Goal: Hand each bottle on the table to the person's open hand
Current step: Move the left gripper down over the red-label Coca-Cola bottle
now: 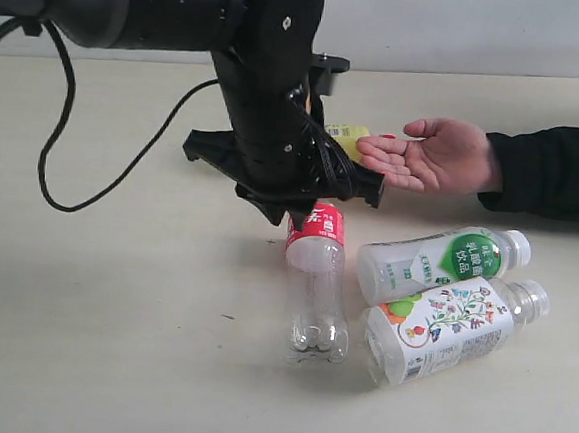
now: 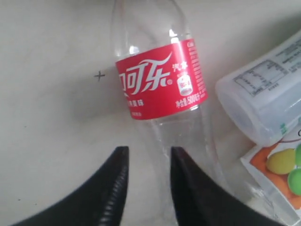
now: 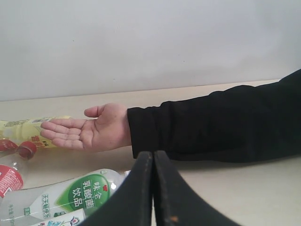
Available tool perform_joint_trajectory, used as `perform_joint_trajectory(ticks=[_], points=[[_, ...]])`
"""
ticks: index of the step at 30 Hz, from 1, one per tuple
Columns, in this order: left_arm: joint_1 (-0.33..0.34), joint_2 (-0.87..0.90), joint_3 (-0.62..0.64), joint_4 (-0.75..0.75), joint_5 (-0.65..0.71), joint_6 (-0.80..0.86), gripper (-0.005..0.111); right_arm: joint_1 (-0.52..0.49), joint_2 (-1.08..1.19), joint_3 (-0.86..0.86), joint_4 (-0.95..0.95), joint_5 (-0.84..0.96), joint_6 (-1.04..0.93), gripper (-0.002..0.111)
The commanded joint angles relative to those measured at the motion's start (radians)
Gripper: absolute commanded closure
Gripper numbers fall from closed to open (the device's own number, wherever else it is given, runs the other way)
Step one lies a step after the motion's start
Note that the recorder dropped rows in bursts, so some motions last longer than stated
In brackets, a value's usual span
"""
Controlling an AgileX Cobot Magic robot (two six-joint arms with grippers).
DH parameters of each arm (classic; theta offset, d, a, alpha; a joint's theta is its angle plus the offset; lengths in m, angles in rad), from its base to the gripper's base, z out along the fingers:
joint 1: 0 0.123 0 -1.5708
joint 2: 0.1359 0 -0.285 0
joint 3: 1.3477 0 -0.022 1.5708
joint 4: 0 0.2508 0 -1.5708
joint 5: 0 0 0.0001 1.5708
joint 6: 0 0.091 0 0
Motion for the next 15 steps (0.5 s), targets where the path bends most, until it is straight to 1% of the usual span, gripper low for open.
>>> perform_joint_trajectory(ticks=[1,2,4,15], points=[[-0.004,0.029,-0.008,-0.027,-0.059,0.009,0.045,-0.006,-0.005,0.004,0.000,-0.009,0.001,0.108],[-0.004,0.039,-0.008,-0.027,-0.067,0.009,0.035,-0.006,-0.005,0.004,0.000,-0.009,0.001,0.108],[-0.004,0.049,-0.008,-0.027,-0.074,0.013,0.030,-0.006,-0.005,0.004,0.000,-0.009,0.001,0.108],[-0.004,0.072,-0.008,-0.027,-0.117,0.013,0.030,-0.006,-0.005,0.004,0.000,-0.009,0.001,0.108]])
